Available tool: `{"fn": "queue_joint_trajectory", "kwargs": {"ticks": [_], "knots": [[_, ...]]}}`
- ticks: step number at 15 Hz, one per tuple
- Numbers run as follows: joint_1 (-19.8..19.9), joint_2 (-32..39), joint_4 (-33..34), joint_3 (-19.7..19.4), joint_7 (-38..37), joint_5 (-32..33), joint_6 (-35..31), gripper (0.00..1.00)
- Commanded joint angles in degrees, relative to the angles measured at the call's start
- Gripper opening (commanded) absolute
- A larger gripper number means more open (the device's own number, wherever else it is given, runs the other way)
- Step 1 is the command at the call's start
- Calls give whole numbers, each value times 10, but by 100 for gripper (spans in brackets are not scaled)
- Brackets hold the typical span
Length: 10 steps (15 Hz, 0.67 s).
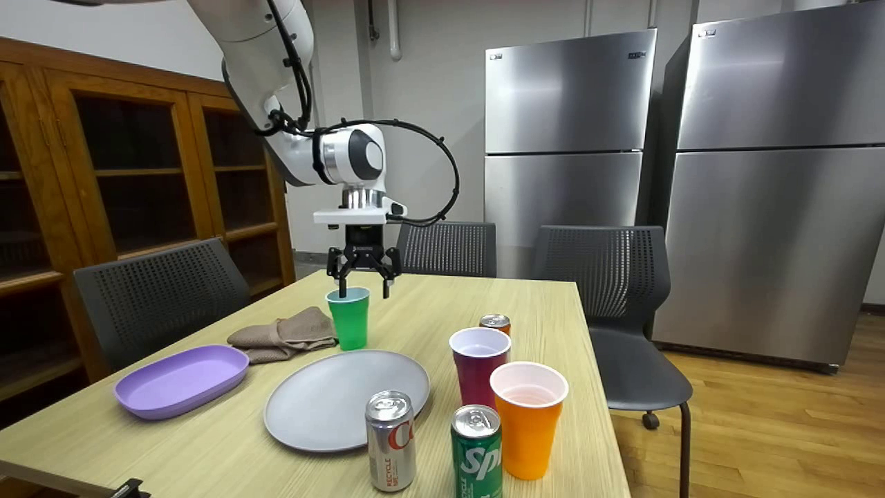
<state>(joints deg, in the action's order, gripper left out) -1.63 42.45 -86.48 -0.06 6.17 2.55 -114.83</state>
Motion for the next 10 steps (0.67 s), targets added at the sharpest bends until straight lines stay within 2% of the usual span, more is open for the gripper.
{"fn": "queue_joint_trajectory", "kwargs": {"ticks": [1,2,3,4,10], "knots": [[3,13,31,4,6,8,24,100],[4,14,32,4,6,8,24,75],[5,15,32,4,8,8,23,74],[5,15,32,5,12,9,22,68],[8,15,28,7,21,6,21,20]]}}
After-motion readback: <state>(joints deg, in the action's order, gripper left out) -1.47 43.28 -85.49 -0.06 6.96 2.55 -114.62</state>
